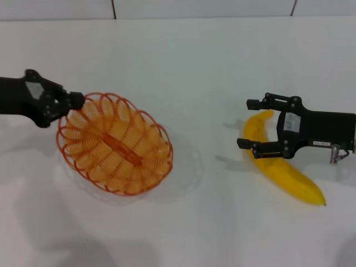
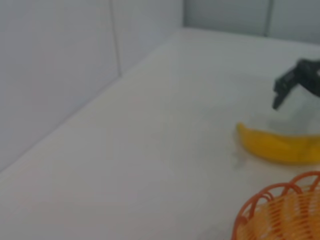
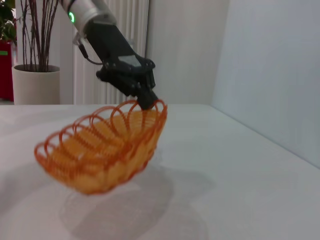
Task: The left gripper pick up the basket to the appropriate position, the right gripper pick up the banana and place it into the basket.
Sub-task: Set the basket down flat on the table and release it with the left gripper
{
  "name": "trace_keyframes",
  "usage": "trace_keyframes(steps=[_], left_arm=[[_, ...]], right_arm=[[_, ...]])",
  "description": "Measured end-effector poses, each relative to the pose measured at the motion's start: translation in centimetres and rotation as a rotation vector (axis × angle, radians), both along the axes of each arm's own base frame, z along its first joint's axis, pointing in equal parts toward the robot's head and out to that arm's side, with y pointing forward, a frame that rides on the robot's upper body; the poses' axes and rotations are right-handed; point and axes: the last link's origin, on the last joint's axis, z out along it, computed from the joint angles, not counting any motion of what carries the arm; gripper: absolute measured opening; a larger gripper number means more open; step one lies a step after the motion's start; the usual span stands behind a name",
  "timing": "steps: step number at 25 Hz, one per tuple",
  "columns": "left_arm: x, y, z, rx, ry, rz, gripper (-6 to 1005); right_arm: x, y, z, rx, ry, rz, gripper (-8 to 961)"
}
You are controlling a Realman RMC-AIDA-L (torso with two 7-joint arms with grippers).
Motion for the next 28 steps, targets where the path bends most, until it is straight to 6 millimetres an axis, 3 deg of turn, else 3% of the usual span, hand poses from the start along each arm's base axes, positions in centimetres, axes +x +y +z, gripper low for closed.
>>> trace_keyframes(steps=[5,13,22,28], left_arm=[[-0.8,0.3,0.6,0.065,-0.104,0.156,41],[-0.2,2.1,-1.3,0.044,-0.202,0.372,41],[0.5,4.3,-3.7,0.013,-0.087,0.56,41],[1.2,5.1,-3.9,0.027,-0.065,0.571,42]], right_arm=[[0.0,0.0,-0.1,-0.001,0.003,-0.001,870],[-0.3,0.2,-0.2,0.0,0.005,0.006,869],[-1.0,0.6,-0.4,-0.004,0.012,0.022,868],[-1.4,0.9,-0.5,-0.005,0.014,0.033,867]])
